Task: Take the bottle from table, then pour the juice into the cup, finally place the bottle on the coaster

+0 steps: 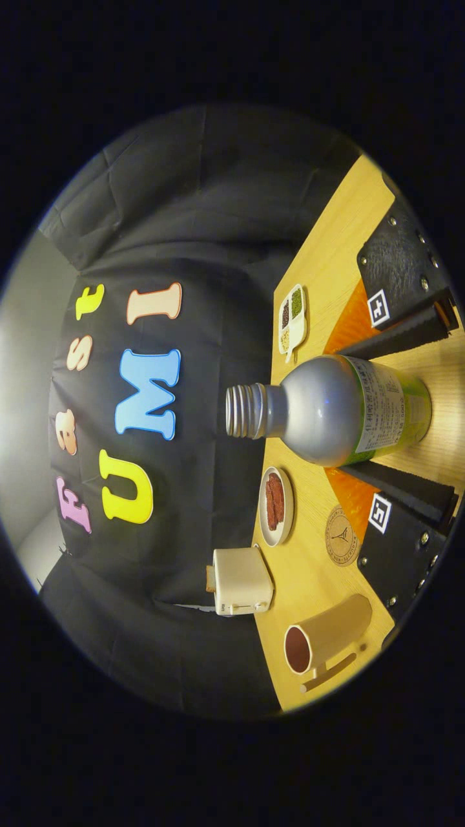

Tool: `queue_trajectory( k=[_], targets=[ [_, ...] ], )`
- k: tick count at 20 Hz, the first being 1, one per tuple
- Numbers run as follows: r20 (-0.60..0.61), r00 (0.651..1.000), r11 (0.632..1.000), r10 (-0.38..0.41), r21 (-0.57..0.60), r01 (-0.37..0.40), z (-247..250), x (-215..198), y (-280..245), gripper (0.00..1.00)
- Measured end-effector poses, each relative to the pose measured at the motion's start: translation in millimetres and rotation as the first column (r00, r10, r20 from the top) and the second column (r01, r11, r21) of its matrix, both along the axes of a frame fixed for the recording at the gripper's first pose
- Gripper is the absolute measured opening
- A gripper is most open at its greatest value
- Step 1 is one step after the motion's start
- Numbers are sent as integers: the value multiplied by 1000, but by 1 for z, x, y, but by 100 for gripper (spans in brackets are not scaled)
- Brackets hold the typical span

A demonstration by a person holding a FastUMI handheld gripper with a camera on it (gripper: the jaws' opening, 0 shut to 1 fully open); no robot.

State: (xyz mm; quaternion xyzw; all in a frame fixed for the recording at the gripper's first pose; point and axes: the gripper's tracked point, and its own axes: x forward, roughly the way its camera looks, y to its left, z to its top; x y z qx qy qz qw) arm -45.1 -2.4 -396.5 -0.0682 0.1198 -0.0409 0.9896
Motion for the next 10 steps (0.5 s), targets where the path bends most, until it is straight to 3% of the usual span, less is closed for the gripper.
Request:
queue_trajectory(
  k=[5, 10],
  targets=[
    [15, 1000, 987, 24, -159, -21, 26, 16, 8, 79],
    [15, 995, 943, 103, -320, -93, 40, 19, 38, 79]
  ],
)
